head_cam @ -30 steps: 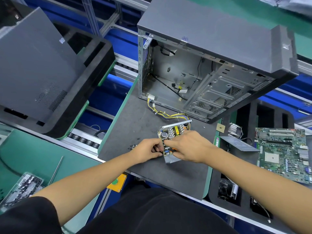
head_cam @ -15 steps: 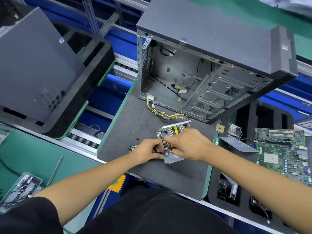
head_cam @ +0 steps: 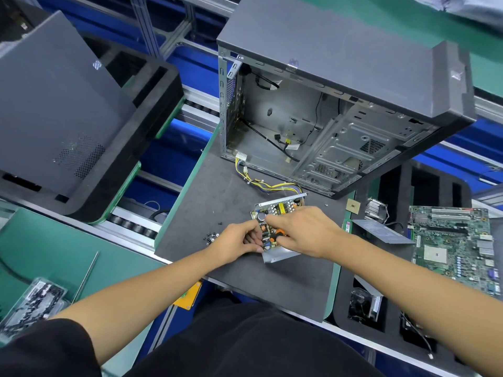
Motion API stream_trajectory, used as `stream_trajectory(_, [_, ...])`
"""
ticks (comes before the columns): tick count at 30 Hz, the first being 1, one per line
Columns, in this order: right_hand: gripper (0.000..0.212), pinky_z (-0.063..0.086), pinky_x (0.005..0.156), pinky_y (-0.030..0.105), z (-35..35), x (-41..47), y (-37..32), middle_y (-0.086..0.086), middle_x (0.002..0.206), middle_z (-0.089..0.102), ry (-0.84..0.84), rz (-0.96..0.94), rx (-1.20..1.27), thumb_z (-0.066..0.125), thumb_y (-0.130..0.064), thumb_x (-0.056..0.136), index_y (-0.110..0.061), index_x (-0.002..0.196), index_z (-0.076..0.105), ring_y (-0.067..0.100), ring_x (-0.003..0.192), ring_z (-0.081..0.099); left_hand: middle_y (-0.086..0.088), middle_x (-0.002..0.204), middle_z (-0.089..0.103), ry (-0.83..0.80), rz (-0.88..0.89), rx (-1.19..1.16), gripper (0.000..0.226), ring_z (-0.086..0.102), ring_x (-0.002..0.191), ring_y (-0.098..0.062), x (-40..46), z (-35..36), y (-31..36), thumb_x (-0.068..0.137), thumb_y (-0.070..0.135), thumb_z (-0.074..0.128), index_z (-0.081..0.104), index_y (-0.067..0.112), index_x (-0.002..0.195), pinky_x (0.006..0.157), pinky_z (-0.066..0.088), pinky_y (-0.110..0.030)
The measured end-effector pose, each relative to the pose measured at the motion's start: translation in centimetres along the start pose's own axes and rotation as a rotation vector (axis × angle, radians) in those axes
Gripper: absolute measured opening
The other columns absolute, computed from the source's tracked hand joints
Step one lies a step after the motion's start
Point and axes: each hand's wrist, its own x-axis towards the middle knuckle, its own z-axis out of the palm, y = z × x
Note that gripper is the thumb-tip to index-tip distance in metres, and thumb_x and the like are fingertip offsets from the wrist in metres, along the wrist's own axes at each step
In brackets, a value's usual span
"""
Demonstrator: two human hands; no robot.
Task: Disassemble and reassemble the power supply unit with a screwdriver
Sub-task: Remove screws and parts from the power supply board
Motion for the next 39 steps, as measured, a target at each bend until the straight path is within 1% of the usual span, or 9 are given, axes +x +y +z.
stream_trajectory(3, [0.027,0.028,0.055,0.034,-0.1,-0.1,0.2,-0.005,0.068,0.051,-0.013,0.016,0.048,0.047,-0.033,0.086,-0.033,0.089,0.020,0.029,0.064,0.044,0.007,0.091,0.076,0.000,-0.016,-0.034,0.036,0.075,0.083,-0.013,-0.2,0.1,-0.1,0.081,0.012,0.085,0.055,0.025,0.095,0.082,0.061,-0.036])
stream_trajectory(6, [0.026,0.026,0.053,0.035,-0.1,-0.4,0.2,-0.006,0.064,0.040,-0.022,0.032,0.054,0.045,-0.031,0.084,-0.031,0.087,0.020,0.030,0.061,0.042,0.003,0.092,0.076,0.009,-0.020,-0.063,0.037,0.075,0.083,-0.016,-0.3,0.1,-0.2,0.081,0.010,0.085,0.054,0.023,0.097,0.084,0.061,-0.038])
stream_trajectory(11, [0.028,0.033,0.053,0.035,0.1,-0.4,0.0,-0.003,0.065,0.046,-0.045,0.020,0.050,0.043,-0.033,0.084,-0.034,0.088,0.015,0.032,0.062,0.046,0.004,0.091,0.076,0.018,-0.015,-0.064,0.035,0.075,0.083,-0.015,-0.5,0.2,-0.2,0.084,0.010,0.082,0.054,0.022,0.098,0.083,0.061,-0.037])
stream_trajectory(15, [0.016,0.033,0.054,0.034,0.3,-0.2,0.2,-0.002,0.072,0.056,-0.038,0.019,0.003,0.043,-0.035,0.085,-0.031,0.096,0.032,0.030,0.063,0.046,0.006,0.093,0.075,0.025,-0.034,-0.062,0.041,0.075,0.082,-0.014,-0.5,0.1,-0.1,0.079,0.013,0.087,0.054,0.031,0.096,0.080,0.061,-0.031])
stream_trajectory(18, [0.032,0.032,0.052,0.034,0.3,-0.2,0.2,-0.002,0.067,0.051,-0.053,0.022,0.016,0.046,-0.032,0.084,-0.035,0.089,0.015,0.032,0.062,0.046,0.010,0.094,0.073,-0.007,-0.041,-0.026,0.045,0.074,0.081,-0.012,-0.5,-0.1,-0.3,0.076,0.012,0.089,0.056,0.033,0.097,0.078,0.061,-0.029])
stream_trajectory(24, [0.039,0.039,0.056,0.036,0.7,-0.5,0.0,-0.003,0.066,0.046,-0.096,0.040,0.010,0.049,-0.031,0.087,-0.036,0.087,0.011,0.034,0.063,0.045,0.010,0.093,0.073,0.008,-0.004,0.046,0.040,0.073,0.083,-0.009,-0.5,-0.1,-0.5,0.080,0.011,0.085,0.058,0.033,0.099,0.078,0.062,-0.033])
stream_trajectory(28, [0.023,0.050,0.066,0.040,0.9,-0.4,-0.2,0.002,0.074,0.060,-0.118,0.033,-0.007,0.048,-0.032,0.089,-0.032,0.096,0.027,0.034,0.064,0.048,0.009,0.094,0.073,0.015,0.012,0.059,0.037,0.073,0.084,-0.010,-0.6,0.0,-0.7,0.081,0.013,0.085,0.058,0.030,0.100,0.078,0.062,-0.033])
stream_trajectory(35, [0.015,0.031,0.059,0.033,1.0,-0.1,-0.5,-0.001,0.082,0.065,-0.075,-0.027,-0.108,0.048,-0.033,0.093,-0.025,0.106,0.045,0.030,0.062,0.044,0.010,0.093,0.073,0.023,0.024,0.074,0.036,0.072,0.084,-0.008,-0.6,-0.1,-0.7,0.082,0.015,0.085,0.058,0.030,0.100,0.077,0.061,-0.029])
stream_trajectory(39, [0.013,0.039,0.063,0.036,0.7,0.0,-0.7,-0.001,0.083,0.065,-0.075,-0.067,-0.110,0.048,-0.033,0.095,-0.023,0.104,0.047,0.031,0.064,0.047,0.013,0.093,0.072,0.020,0.022,0.068,0.035,0.072,0.083,-0.007,-0.6,-0.1,-0.6,0.082,0.015,0.085,0.059,0.030,0.099,0.077,0.061,-0.027])
